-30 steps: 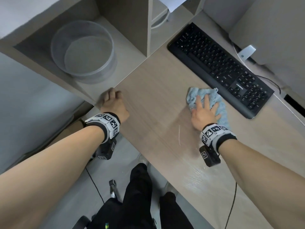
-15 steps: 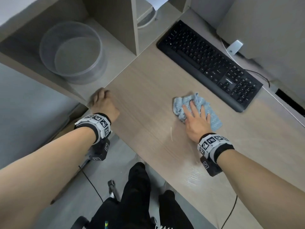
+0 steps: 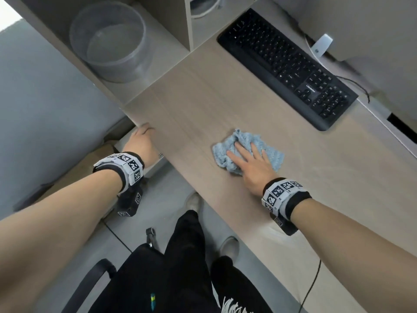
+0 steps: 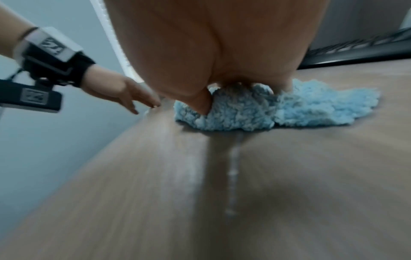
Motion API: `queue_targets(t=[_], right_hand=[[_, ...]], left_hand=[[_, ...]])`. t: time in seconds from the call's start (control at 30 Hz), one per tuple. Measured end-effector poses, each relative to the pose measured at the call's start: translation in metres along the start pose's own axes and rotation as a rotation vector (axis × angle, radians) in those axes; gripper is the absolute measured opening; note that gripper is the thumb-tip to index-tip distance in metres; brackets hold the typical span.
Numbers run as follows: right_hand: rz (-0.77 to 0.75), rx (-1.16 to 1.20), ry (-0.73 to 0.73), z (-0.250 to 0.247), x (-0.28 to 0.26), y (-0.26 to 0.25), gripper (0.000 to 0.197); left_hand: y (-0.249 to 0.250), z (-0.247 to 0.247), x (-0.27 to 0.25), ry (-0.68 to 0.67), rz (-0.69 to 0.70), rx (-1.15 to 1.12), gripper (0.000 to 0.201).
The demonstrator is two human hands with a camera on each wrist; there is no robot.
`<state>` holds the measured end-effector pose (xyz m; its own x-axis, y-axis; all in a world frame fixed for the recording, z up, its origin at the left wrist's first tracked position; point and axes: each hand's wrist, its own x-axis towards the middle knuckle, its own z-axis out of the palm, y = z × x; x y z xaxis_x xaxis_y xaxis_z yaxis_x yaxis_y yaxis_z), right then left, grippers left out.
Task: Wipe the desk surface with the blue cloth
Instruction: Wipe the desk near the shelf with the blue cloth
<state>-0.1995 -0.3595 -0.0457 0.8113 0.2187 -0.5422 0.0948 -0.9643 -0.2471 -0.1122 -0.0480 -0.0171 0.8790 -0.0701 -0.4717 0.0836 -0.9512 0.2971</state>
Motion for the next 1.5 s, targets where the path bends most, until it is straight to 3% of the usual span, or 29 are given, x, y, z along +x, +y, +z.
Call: queue_targets(t=[0.1,0.2,0.3,0.43,0.53,0.67,0.8,0.9,1.0,1.13,1.3,1.5], right_hand=[[0.135,0.039,0.047,-0.007,0.005,0.01,0.085],[0.16,0.084,0.06,-0.013,0.028,-0.014,0.086],[0.052,0.04,0.073,-0.02,0.055,-0.055,0.082],[-0.204,-0.09,0.0,-0.006,0.055,-0.113,0.074],[-0.342,-0.221,-0.062,0.011,0.038,-0.105,0.074],[-0.188,-0.179,-0.027,-0.006,0.036,-0.051,0.078],[0.004,-0.025,0.021,-0.019,0.056,-0.068,0.078],[-0.084,-0.041,0.004,-0.005,0.045,-0.094,0.081],[-0.165,-0.099,-0.037,0.009,0.018,-0.078,0.08],[0.094,0.001,0.006,0.011,-0.016,-0.011,0.077],[0.469,0.2,0.067,-0.002,-0.036,0.056,0.072],[0.647,0.329,0.117,-0.035,0.013,0.063,0.084]], left_hand=[[0.001,0.001,0.0,-0.004,-0.016,0.012,0.065],[-0.001,0.001,0.003,-0.001,-0.021,0.052,0.066],[-0.005,-0.002,0.001,-0.006,-0.001,0.074,0.068],[-0.01,-0.004,0.001,-0.015,0.029,0.106,0.071],[-0.012,-0.004,0.004,-0.028,0.026,0.095,0.07],[-0.012,-0.008,0.01,-0.023,0.008,0.045,0.065],[-0.011,-0.009,0.014,-0.026,-0.006,0.056,0.06],[-0.01,-0.011,0.019,-0.014,-0.028,0.025,0.051],[-0.008,-0.012,0.031,0.023,-0.067,0.036,0.049],[0.023,-0.006,0.043,0.033,-0.031,0.075,0.054],[0.075,0.01,0.055,0.022,0.153,0.145,0.054],[0.106,0.02,0.068,-0.077,0.293,0.223,0.063]])
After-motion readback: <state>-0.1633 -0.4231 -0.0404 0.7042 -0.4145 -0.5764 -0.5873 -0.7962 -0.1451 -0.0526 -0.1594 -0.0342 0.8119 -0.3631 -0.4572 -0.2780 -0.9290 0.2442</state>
